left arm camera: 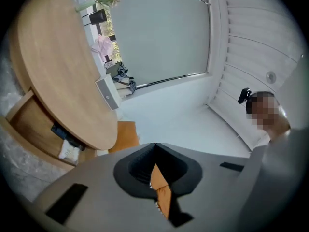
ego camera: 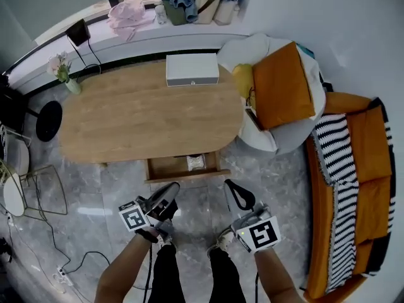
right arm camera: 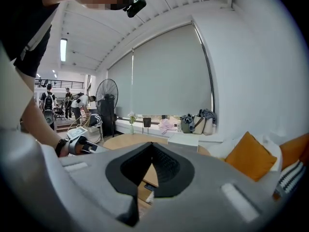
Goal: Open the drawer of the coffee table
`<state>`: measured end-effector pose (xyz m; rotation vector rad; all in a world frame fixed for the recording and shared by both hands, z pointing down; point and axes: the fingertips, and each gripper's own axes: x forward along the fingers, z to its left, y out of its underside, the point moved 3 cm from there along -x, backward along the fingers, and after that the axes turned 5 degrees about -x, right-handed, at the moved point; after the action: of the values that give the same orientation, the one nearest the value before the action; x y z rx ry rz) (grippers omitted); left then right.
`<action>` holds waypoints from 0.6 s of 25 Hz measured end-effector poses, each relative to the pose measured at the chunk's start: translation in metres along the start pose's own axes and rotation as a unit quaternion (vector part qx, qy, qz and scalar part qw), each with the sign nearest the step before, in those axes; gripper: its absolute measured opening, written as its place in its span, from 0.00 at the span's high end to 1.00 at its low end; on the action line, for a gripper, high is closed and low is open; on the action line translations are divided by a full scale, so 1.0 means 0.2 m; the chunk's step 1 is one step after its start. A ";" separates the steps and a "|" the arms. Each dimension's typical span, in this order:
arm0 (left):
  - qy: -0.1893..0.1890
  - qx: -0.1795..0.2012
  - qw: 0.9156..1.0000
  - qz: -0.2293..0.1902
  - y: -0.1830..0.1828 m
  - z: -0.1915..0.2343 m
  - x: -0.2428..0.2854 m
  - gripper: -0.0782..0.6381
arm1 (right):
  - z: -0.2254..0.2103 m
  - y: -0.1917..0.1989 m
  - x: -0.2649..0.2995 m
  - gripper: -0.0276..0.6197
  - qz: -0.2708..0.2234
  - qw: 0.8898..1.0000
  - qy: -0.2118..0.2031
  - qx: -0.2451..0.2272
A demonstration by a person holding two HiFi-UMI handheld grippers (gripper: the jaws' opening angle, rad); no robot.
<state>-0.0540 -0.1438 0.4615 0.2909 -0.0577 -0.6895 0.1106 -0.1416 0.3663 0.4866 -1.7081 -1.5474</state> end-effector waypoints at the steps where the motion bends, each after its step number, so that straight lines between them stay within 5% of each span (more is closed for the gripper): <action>1: 0.004 0.002 1.000 -0.005 -0.03 -0.07 0.02 0.88 | -0.01 -0.06 -0.02 0.96 -0.001 1.000 0.002 0.003; 8: -0.024 0.100 0.994 -0.042 -0.28 -0.51 0.07 0.88 | -0.03 -0.38 -0.20 0.96 0.011 1.000 0.011 0.011; 15: -0.055 0.217 0.972 -0.066 -0.53 -1.00 0.00 0.88 | 0.03 -0.74 -0.33 0.96 -0.003 0.999 0.027 0.030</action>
<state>-0.0895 -0.1729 0.2406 0.6822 -0.2994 -0.8232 0.1174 -0.1188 0.2060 0.5596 -1.7174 -1.4781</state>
